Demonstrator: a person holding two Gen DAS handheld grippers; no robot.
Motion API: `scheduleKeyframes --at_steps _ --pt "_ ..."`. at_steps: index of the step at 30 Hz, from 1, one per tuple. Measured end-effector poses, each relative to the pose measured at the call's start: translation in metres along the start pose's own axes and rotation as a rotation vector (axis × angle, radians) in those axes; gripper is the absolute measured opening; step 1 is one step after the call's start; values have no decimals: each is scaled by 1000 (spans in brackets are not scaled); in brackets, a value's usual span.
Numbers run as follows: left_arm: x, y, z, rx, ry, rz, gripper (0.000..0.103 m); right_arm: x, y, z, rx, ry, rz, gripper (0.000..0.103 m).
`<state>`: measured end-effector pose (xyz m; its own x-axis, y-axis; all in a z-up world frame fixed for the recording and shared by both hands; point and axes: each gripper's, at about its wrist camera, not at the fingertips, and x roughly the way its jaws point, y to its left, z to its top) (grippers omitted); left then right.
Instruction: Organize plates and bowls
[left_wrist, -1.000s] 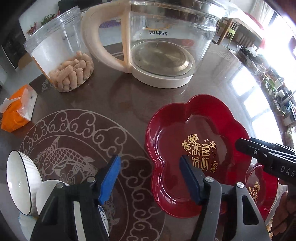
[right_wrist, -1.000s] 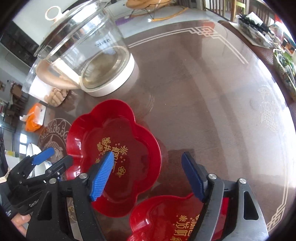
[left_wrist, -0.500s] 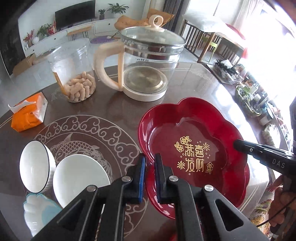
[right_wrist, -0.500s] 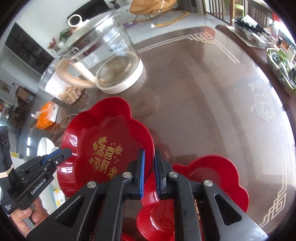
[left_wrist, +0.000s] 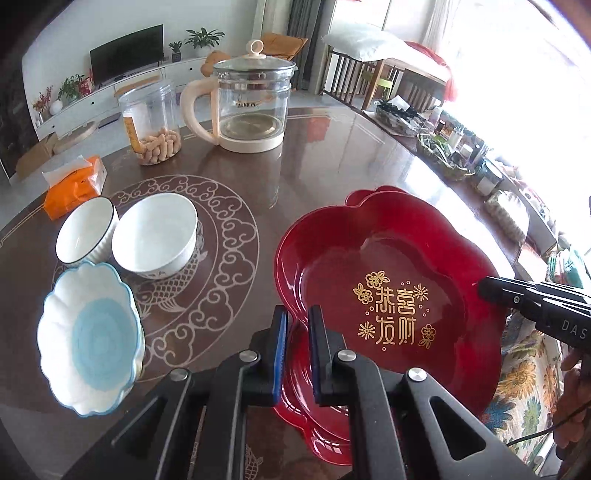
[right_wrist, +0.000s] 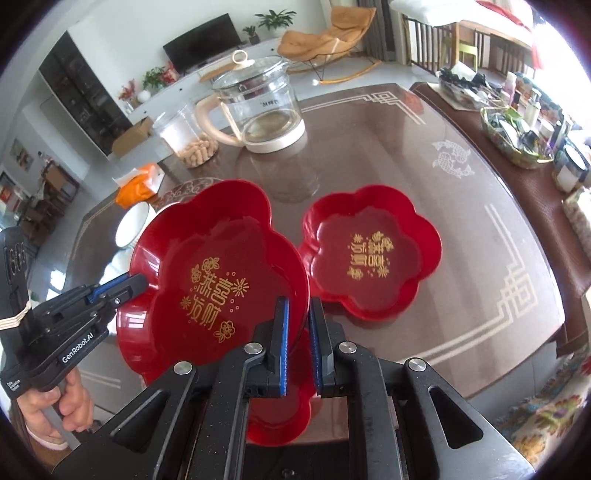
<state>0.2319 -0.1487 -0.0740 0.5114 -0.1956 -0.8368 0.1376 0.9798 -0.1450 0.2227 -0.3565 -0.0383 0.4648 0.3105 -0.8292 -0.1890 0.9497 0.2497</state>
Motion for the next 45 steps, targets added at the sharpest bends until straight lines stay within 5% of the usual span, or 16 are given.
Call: scheduleKeyframes --at_steps 10,17,21,25,28,32,36,45 --pt "36 8 -32 22 21 37 13 33 -8 -80 118 13 5 15" --pt "39 1 -33 74 -1 74 15 39 1 -106 89 3 -17 19" --pt "41 -7 -38 124 -10 97 30 32 4 -110 64 -36 -45 25" --pt "33 -10 -39 136 -47 102 45 29 4 -111 68 -67 -28 45" --pt "23 -6 -36 113 -76 108 49 25 5 -112 70 -90 -24 46" --pt "0 2 -41 85 -120 91 58 8 0 -116 130 -172 -11 53" --pt "-27 4 -63 68 -183 89 85 -15 -4 -130 178 -292 -32 62" --pt "-44 -7 -98 74 -194 58 86 -32 26 -157 90 -487 -167 69"
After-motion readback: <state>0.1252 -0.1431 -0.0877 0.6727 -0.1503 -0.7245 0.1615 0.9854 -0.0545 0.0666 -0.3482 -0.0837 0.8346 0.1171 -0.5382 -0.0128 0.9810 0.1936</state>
